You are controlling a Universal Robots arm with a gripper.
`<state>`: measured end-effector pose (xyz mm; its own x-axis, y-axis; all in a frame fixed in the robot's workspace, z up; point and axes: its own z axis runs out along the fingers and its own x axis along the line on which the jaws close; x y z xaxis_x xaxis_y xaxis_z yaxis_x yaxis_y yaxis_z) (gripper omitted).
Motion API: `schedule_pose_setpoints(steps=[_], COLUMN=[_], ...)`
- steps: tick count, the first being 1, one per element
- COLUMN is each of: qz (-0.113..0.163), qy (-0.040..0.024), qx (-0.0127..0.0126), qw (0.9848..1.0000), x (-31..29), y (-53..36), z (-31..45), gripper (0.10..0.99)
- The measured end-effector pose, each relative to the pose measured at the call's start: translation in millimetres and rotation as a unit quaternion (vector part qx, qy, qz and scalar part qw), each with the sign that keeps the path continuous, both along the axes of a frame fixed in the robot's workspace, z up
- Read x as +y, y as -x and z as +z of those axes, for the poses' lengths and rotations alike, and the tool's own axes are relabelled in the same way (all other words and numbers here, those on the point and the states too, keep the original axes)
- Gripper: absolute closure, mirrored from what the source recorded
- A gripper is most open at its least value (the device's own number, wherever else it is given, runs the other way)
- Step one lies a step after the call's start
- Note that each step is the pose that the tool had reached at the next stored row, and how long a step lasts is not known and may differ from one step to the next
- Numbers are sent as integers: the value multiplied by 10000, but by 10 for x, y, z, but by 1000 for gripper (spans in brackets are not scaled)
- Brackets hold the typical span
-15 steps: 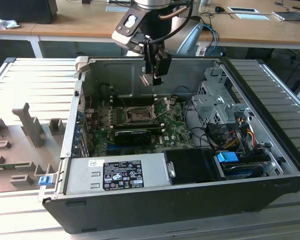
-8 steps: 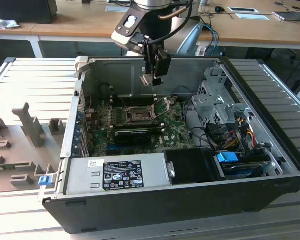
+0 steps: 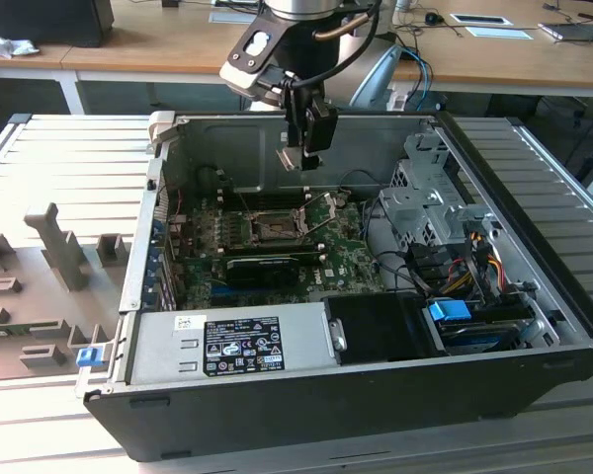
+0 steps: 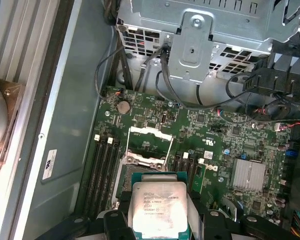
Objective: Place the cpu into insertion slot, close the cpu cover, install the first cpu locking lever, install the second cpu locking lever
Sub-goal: 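Place the cpu into insertion slot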
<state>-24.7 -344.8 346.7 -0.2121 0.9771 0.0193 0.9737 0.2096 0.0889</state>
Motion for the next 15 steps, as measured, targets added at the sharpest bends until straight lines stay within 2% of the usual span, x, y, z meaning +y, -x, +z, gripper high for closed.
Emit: schedule_pose_setpoints(steps=[15], qz=[-115], qy=[0], qx=[0], qw=[9999], x=[0], y=[0], z=[-18], gripper=[561])
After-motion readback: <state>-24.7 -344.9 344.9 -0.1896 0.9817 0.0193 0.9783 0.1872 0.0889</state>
